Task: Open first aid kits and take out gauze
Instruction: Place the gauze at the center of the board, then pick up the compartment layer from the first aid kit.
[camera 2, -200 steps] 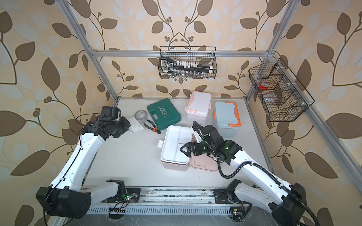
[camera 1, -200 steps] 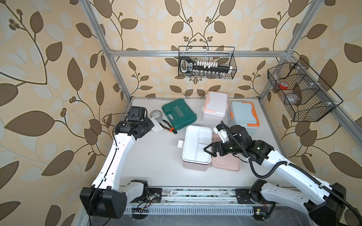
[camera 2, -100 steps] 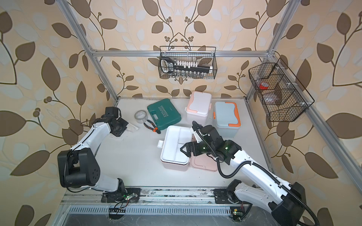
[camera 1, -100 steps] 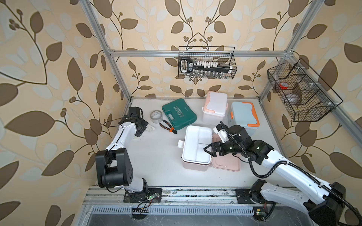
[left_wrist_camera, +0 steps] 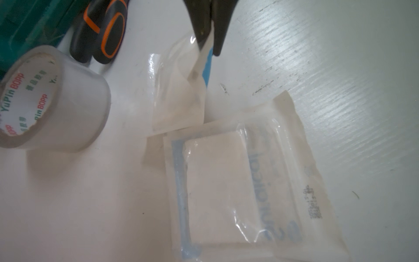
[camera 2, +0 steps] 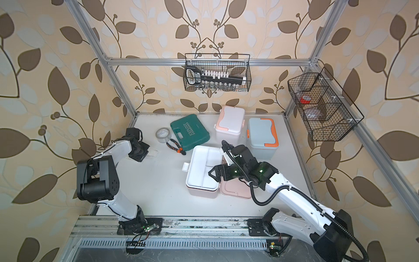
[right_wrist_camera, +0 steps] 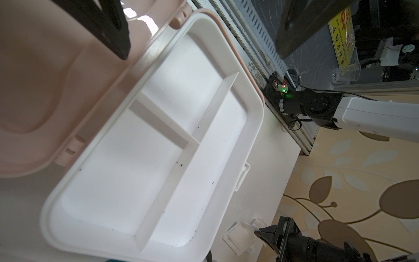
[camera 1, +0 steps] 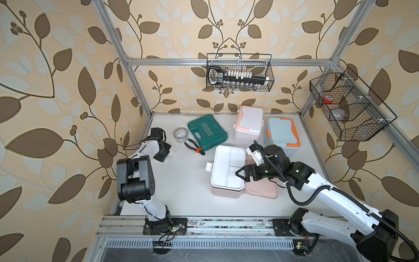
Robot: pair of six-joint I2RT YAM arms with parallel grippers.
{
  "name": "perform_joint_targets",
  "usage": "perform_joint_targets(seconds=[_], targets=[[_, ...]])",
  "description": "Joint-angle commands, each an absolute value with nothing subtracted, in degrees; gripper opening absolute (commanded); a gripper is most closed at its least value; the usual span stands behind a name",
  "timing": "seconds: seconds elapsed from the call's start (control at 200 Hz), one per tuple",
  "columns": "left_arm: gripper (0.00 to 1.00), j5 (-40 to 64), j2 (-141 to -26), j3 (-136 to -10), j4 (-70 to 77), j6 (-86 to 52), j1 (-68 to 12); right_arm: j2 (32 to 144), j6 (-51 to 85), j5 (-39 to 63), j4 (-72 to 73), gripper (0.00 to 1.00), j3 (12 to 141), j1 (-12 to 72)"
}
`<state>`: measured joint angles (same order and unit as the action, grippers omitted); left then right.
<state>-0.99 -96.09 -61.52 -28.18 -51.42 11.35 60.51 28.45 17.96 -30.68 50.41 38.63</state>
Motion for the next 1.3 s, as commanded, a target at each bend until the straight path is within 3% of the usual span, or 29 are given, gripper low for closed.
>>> perform_joint_targets(seconds=[0.0,0.345,0.71,1.045,1.295], targets=[[0.02,-0.41,-96.09,-60.68,-28.14,-51.96,12.15,60.86,27.63,17.23,-31.55,1.00,52.32,39.02],[0.48,2.67,-88.42,-57.07,-28.79,-52.26,12.13,61.33,28.59,15.94,-32.72,0.99,53.78,39.20],[0.98,11.69,-70.64,-56.12,-33.89,-44.67,9.65,64.62,33.23,5.45,-35.95,0.97,58.63,45.01],[0.99,27.52,-57.11,-55.76,-35.04,-37.47,-3.16,71.85,41.05,-6.14,-37.07,0.83,64.21,52.90],[0.99,29.61,-50.21,-49.40,-34.15,-39.09,-12.79,78.86,48.24,-11.18,-37.69,0.70,67.03,56.71]])
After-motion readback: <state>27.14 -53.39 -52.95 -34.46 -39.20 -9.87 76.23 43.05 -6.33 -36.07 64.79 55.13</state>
